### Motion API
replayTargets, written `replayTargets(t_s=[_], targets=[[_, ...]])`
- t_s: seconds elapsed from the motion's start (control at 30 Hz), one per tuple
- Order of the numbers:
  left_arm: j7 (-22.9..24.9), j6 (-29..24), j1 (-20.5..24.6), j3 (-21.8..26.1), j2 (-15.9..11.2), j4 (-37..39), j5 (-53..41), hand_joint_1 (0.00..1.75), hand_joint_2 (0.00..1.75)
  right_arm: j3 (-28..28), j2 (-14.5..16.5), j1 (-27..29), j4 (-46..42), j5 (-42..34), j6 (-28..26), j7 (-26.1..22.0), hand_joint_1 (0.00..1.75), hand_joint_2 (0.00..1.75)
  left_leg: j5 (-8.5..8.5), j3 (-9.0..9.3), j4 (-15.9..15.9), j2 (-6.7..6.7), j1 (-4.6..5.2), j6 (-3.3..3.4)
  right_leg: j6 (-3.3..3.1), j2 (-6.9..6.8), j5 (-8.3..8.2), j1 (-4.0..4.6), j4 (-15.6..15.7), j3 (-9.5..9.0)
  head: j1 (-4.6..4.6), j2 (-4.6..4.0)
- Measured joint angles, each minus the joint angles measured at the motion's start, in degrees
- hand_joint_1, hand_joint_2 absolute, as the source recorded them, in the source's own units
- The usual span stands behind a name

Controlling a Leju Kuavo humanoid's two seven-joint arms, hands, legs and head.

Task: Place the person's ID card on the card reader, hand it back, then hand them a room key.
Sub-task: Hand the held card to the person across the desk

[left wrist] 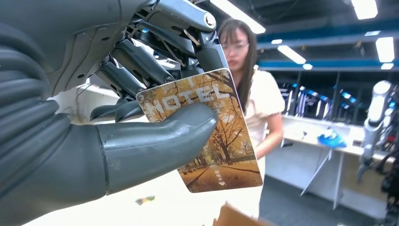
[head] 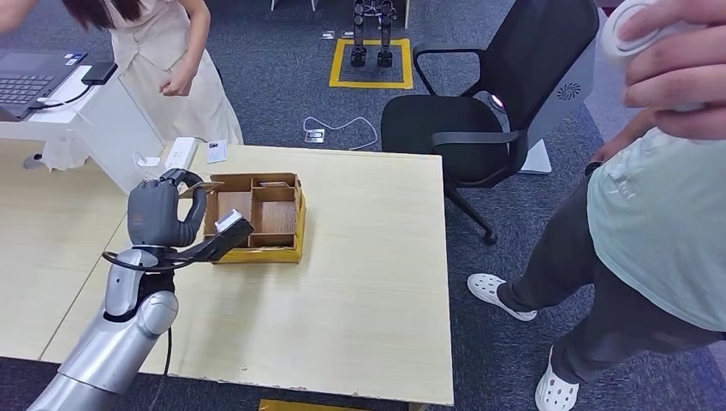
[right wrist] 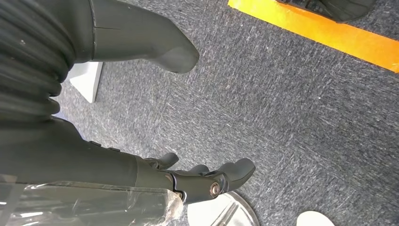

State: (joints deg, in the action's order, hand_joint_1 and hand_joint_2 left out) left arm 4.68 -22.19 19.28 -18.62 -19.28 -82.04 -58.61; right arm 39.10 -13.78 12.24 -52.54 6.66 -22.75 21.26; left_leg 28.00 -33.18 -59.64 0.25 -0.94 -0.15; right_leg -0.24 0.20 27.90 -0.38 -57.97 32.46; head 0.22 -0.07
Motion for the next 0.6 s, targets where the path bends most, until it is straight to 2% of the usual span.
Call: replayTargets(t_s=[0.27,0.6], targets=[[-3.81,-0.43,1.98,0.00,-2.19,-0.58,3.49,1.75,1.75,1.68,-0.40,-0.82,0.24,-1.03,-0.17,-0.38,0.00,1.75,0.00,0.00,0.00,0.00,0.00,0.00,0.00,0.01,0.00,0.00,0.00,0.01,-0.01,0.01],[-4.11,-0.27,3.66,-0.04,-2.61,-0.58,3.39,1.75,1.75,3.56,-0.56,-1.90,0.91,-3.14,-0.93,-1.28,0.00,1.75,0.00,0.00,-0.01,0.01,0.01,0.00,0.00,0.01,0.00,-0.01,0.00,0.02,0.00,0.00]])
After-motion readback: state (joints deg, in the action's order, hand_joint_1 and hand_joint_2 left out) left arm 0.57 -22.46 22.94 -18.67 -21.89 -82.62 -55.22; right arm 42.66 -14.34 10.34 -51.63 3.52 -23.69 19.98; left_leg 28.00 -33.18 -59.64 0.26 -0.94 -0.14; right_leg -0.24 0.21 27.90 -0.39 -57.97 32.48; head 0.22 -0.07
